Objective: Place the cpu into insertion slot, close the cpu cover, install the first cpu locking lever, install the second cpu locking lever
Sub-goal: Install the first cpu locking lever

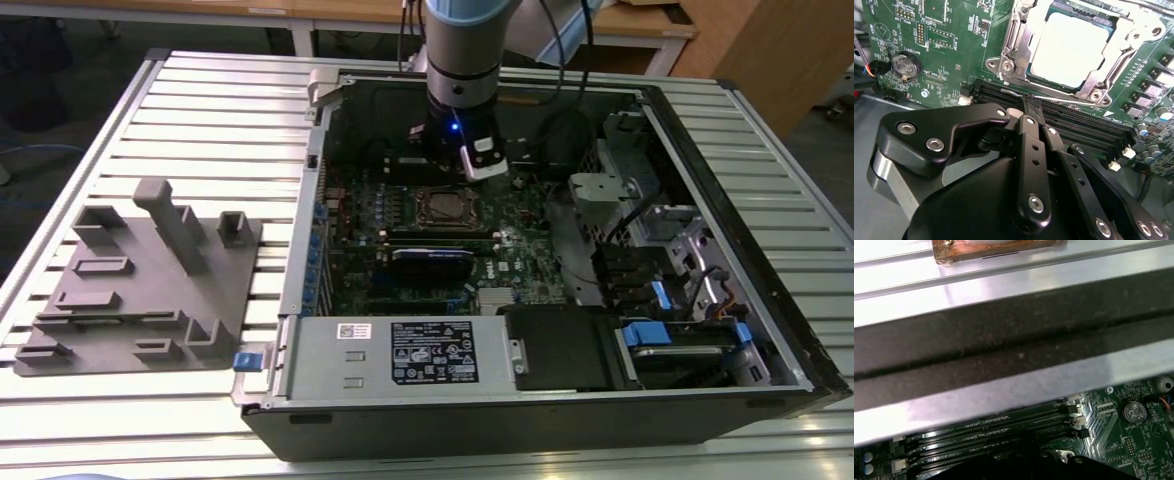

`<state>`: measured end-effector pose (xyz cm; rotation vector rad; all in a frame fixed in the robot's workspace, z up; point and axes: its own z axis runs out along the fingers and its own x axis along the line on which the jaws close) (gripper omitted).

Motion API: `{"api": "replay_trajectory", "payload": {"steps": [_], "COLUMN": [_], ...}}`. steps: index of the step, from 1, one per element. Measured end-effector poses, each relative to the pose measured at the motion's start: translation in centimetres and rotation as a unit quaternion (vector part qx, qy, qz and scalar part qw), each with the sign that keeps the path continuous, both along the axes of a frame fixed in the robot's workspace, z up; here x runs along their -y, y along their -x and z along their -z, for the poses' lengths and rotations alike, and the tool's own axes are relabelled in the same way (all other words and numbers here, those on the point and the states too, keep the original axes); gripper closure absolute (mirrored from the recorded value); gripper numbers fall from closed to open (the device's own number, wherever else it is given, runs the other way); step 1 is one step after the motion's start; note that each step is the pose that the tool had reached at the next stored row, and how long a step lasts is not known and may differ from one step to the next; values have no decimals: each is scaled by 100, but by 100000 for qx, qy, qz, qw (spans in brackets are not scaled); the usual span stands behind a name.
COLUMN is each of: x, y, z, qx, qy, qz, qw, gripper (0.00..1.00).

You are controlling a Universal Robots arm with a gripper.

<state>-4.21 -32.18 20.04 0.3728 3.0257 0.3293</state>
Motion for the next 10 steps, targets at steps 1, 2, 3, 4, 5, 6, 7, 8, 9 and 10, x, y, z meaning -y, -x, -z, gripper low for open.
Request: {"api": "replay_trajectory", "payload": {"steps": [1,2,3,4,5,6,7,8,9,10], "x": [0,0,0,0,0,-1,-1,-1,-1,-1], "y": [0,0,1,2,3,5,8,15,20,23], "z": [1,2,2,3,3,4,4,5,6,6], "qx": [2,4,1,5,7,10,15,24,23,18], "qy": [-4,-5,-8,-6,-7,-8,-9,-13,8,43], "qz": [338,545,593,624,649,671,683,696,723,771], "qw": [99999,99999,99998,99998,99998,99998,99998,99998,99997,99997], "gripper": [89,89,89,89,89,89,89,89,89,89]}}
